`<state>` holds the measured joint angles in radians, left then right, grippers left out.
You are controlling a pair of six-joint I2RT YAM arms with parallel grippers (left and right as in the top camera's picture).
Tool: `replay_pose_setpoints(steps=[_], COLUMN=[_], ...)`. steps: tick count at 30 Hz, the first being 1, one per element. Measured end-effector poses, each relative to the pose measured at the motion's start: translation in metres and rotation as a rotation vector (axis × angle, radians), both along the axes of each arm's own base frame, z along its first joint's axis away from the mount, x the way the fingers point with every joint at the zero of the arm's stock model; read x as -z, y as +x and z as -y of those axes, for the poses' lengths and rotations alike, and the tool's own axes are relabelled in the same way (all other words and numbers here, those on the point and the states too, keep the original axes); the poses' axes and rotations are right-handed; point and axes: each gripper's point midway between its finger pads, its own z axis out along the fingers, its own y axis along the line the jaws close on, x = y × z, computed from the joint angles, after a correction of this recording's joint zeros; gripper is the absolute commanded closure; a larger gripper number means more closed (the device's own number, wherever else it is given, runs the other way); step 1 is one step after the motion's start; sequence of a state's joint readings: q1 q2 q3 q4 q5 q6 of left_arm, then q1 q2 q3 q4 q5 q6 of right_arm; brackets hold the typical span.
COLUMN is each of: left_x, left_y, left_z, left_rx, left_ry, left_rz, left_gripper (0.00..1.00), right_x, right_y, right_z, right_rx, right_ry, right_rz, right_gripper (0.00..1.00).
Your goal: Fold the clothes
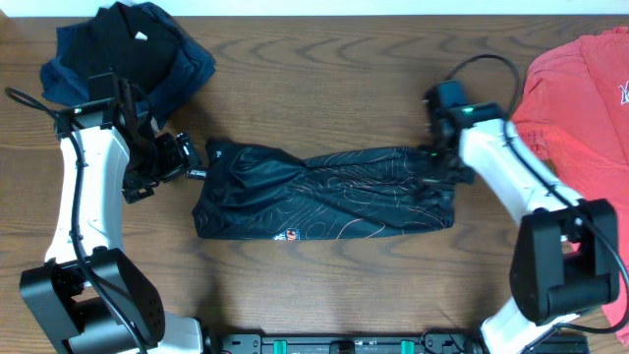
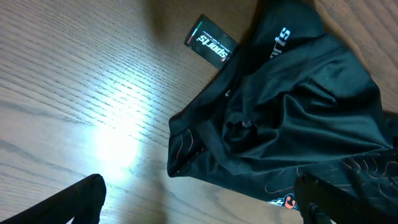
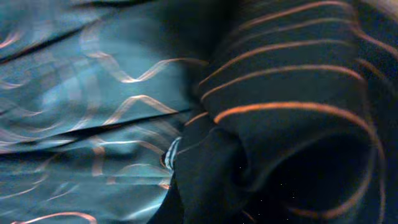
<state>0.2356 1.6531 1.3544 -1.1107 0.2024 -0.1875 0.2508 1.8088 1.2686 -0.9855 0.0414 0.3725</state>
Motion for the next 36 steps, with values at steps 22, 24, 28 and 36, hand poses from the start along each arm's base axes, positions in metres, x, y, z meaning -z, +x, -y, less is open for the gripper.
replay_pose_setpoints(steps=[22,24,28,36], left_x=[0.000,0.000,0.000,0.000], left_y=[0.000,0.000,0.000,0.001], left_z=[0.000,0.000,0.000,0.000], left_rx=[0.000,0.000,0.000,0.000], left_ry=[0.000,0.000,0.000,0.001], left_rz=[0.000,0.000,0.000,0.004], left_gripper=[0.02,0.02,0.02,0.02], right_x=[-0.014,-0.019,-0.020,-0.010], right_y=[0.001,0.009,0.019,0.035], right_z=[-0.021,-0.005,0.027,0.007], right_rx=[-0.003,0.051,0.129,0.060], right_ry=[-0.001,0.002,0.036,0.239], right_rz=[0.051,0.067,0.071,0.114], right_gripper=[0.20,0.24,0.24,0.25])
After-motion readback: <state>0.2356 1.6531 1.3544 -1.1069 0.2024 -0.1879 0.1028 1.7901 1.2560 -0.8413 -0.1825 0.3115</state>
